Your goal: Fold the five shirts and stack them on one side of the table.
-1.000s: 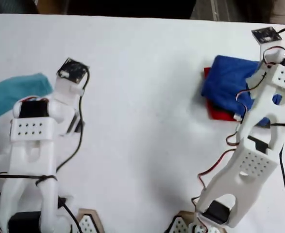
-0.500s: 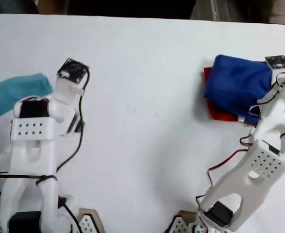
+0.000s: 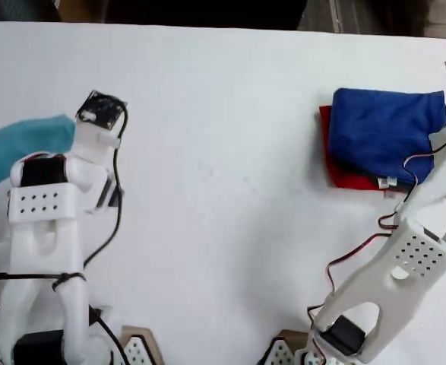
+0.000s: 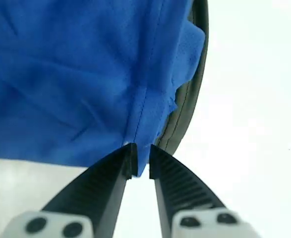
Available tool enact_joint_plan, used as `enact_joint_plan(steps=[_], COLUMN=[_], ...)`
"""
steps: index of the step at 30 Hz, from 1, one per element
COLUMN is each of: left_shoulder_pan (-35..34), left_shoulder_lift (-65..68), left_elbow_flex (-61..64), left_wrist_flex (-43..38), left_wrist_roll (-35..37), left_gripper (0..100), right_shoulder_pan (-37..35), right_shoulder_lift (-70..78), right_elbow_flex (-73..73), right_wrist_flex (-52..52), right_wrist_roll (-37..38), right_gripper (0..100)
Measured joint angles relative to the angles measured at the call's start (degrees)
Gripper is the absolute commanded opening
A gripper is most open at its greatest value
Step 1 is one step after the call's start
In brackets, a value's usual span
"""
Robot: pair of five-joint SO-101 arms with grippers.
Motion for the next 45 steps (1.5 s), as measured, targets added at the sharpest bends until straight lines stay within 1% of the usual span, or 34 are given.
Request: enact_joint_plan(steps=[3,4,7,10,12,15,18,20,23,26,30,34,35,36,38,39,40,41,42,45], left_shoulder_pan=[0.1,-0.2,-3.9,-10.5,-16.2,-25.2,-32.4,-36.3,-40.4,-41.9,-43.1,-43.2,-43.2,-43.2,-43.0,-42.4,-41.6,-40.4,-39.1,-35.0], left_shoulder_lift=[0.0,0.0,0.0,-0.1,-0.2,-0.2,2.3,6.0,13.6,21.7,31.5,39.3,40.8,41.9,42.5,42.6,42.6,42.6,42.6,42.1], left_elbow_flex=[0.0,0.0,-1.5,-4.3,-6.1,-6.5,-7.3,-8.4,-11.3,-15.1,-21.1,-26.2,-27.2,-28.0,-29.5,-30.2,-31.1,-32.0,-32.7,-33.9], left_wrist_flex=[1.1,1.7,4.7,5.9,4.1,-1.0,-4.0,-6.3,-8.1,-7.8,-7.1,-6.8,-6.4,-5.5,-2.4,-0.4,1.5,3.5,5.5,10.6], left_wrist_roll=[0.1,0.1,0.0,-3.4,-8.2,-15.6,-21.9,-24.8,-26.5,-27.0,-27.0,-27.0,-27.0,-27.0,-27.0,-27.0,-27.0,-27.0,-27.0,-26.2], left_gripper=[22,22,22,22,22,22,23,26,32,31,31,30,28,23,7,0,4,5,3,3], right_shoulder_pan=[0.0,0.0,0.0,0.0,0.0,-0.5,-2.7,-5.0,-9.7,-15.8,-24.1,-29.3,-30.0,-30.3,-30.6,-30.7,-30.7,-30.7,-30.7,-30.7], right_shoulder_lift=[0.0,-0.1,-0.5,-4.7,-9.5,-17.9,-28.2,-36.0,-48.3,-60.0,-73.4,-82.5,-84.0,-85.0,-86.1,-86.3,-86.5,-86.5,-86.5,-86.5], right_elbow_flex=[-4.7,-5.5,-4.7,1.0,6.6,16.8,29.4,38.9,52.8,65.1,76.9,85.9,87.9,89.6,92.5,93.6,94.9,95.8,97.0,99.9], right_wrist_flex=[3.8,4.2,4.9,4.9,4.9,4.9,4.9,4.9,4.9,4.9,4.9,4.9,4.9,4.9,4.8,4.6,4.0,3.1,2.3,0.0], right_wrist_roll=[0.0,0.0,0.0,0.0,0.2,0.2,0.2,0.4,0.4,0.4,0.4,0.4,0.4,0.4,0.4,0.4,0.4,0.4,0.4,0.4], right_gripper=[6.6,8.2,18.1,27.9,27.6,24.8,24.5,24.5,24.5,24.5,24.5,24.5,24.5,24.5,24.5,24.5,24.5,24.5,24.5,24.5])
